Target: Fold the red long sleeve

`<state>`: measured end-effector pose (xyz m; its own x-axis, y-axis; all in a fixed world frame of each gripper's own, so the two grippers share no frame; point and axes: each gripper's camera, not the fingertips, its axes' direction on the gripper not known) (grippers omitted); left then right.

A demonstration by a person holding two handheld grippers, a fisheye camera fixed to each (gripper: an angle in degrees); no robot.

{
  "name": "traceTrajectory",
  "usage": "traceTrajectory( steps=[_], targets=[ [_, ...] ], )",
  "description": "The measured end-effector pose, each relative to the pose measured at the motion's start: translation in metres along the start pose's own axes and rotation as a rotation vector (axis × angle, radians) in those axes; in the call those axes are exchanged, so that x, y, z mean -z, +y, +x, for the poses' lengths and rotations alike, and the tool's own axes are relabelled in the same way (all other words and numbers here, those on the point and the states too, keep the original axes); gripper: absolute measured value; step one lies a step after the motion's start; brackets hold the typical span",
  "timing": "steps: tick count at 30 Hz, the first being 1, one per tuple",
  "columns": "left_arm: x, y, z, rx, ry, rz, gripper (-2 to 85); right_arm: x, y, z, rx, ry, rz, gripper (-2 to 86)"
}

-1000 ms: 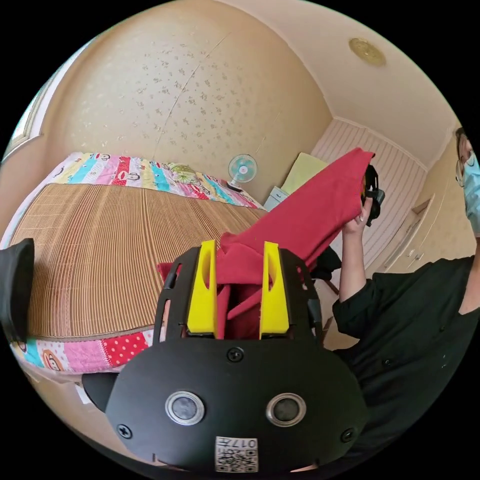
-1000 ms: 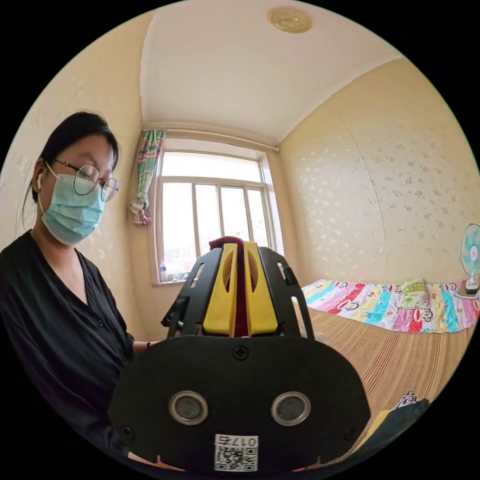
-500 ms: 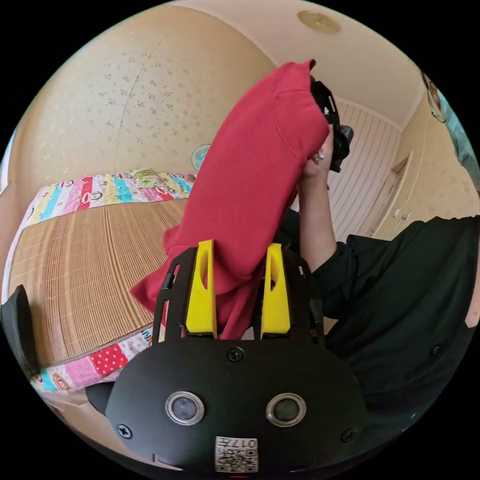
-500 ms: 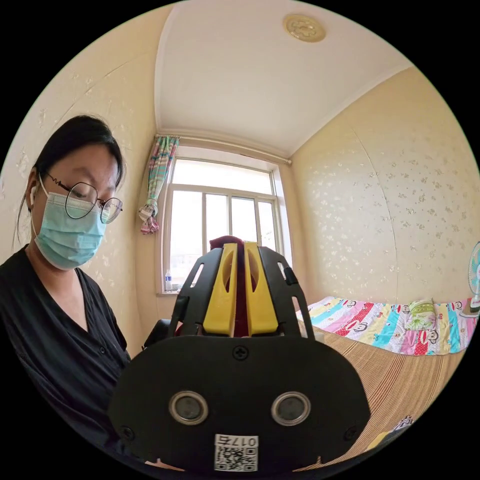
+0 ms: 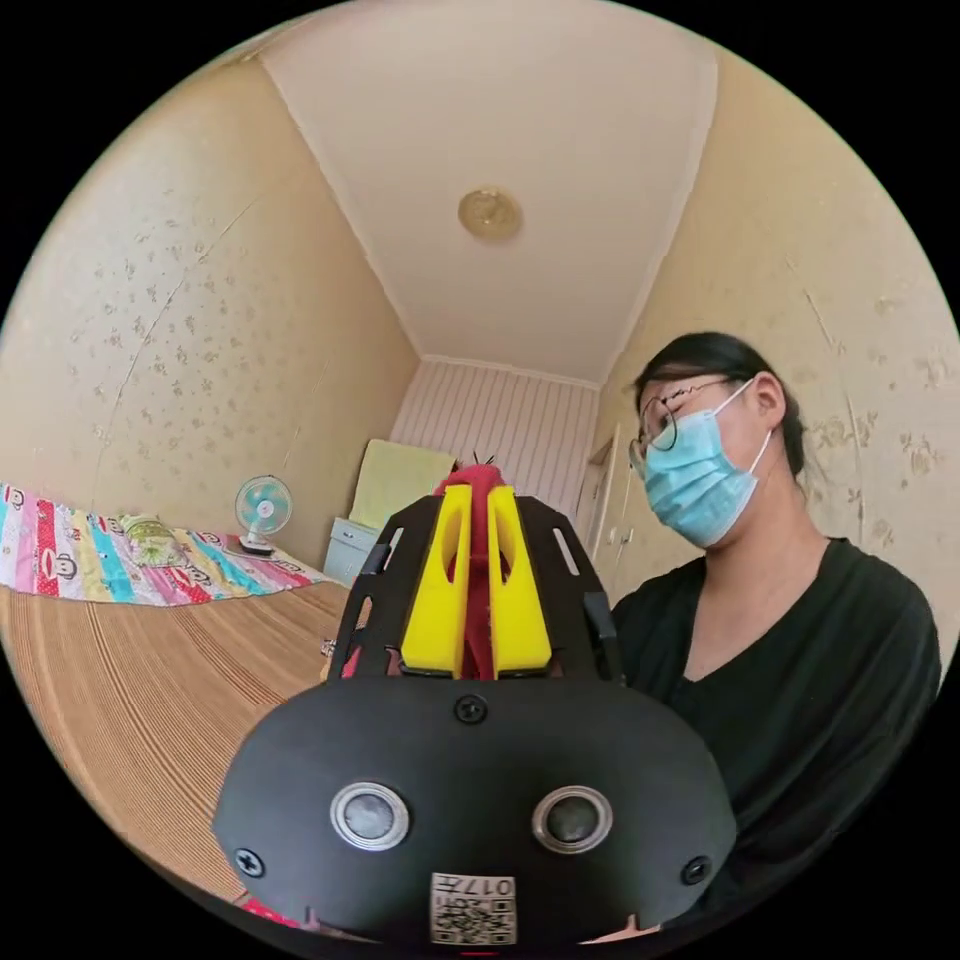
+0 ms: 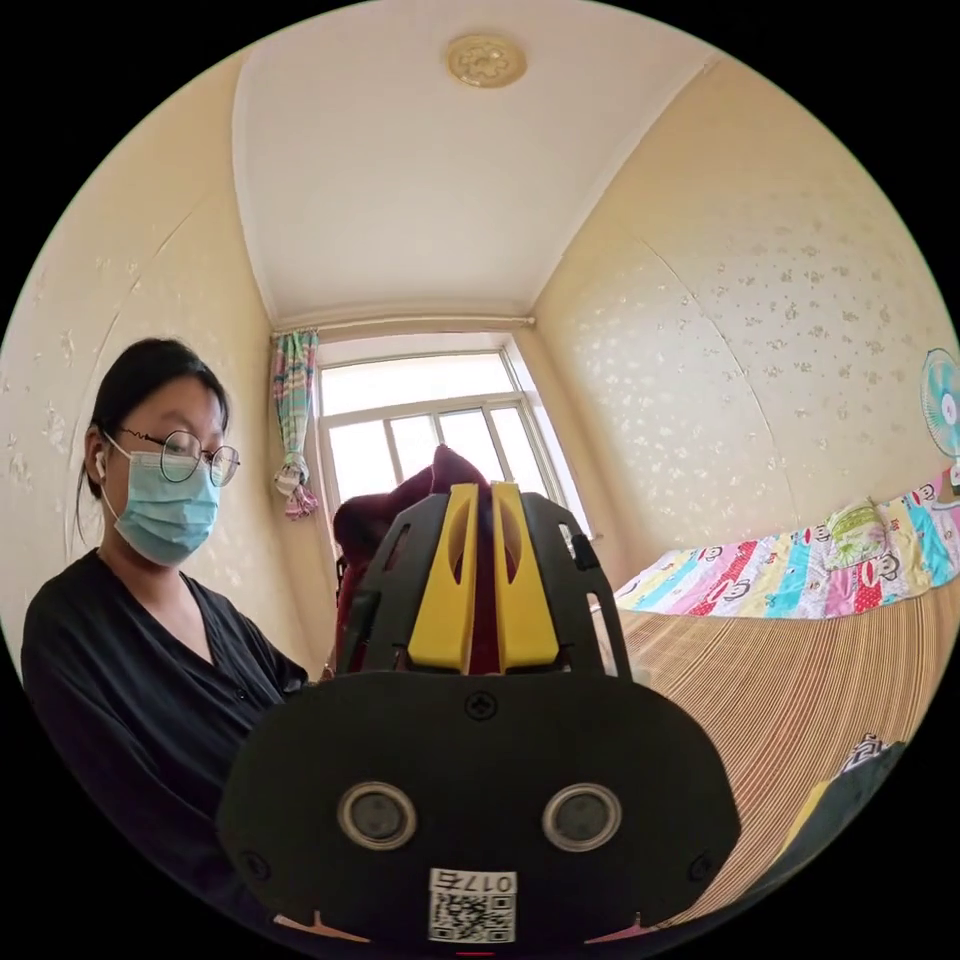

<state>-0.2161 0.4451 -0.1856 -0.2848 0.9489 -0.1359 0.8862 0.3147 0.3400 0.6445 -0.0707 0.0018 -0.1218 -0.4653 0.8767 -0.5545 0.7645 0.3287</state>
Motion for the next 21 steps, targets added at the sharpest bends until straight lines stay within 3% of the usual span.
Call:
traceTrajectory(
  steps=[6, 10, 15, 17, 21],
  targets=[
    [-0.03, -0.025, -0.02, 0.03, 0.261, 0.053, 0.7, -0.038, 0.051, 0.018, 0.055, -0.015, -0.28, 3.9],
    [-0.058, -0.031, -0.021, 0.042, 0.365, 0.032, 0.8, -0.07, 0.102, 0.03, 0.008, 0.0, -0.366, 6.4],
    [-0.063, -0.042, -0.007, 0.032, 0.486, 0.042, 0.8, -0.138, 0.199, 0.073, -0.128, 0.103, -0.709, 17.1],
    [-0.063, -0.047, -0.002, 0.028, 0.516, 0.04, 0.9, -0.148, 0.209, 0.093, -0.2, 0.023, -0.648, 17.5],
    [-0.069, -0.051, 0.0, 0.054, 0.658, 0.062, 1.0, -0.169, 0.219, 0.178, -0.47, -0.372, -0.333, 16.8]
  ],
)
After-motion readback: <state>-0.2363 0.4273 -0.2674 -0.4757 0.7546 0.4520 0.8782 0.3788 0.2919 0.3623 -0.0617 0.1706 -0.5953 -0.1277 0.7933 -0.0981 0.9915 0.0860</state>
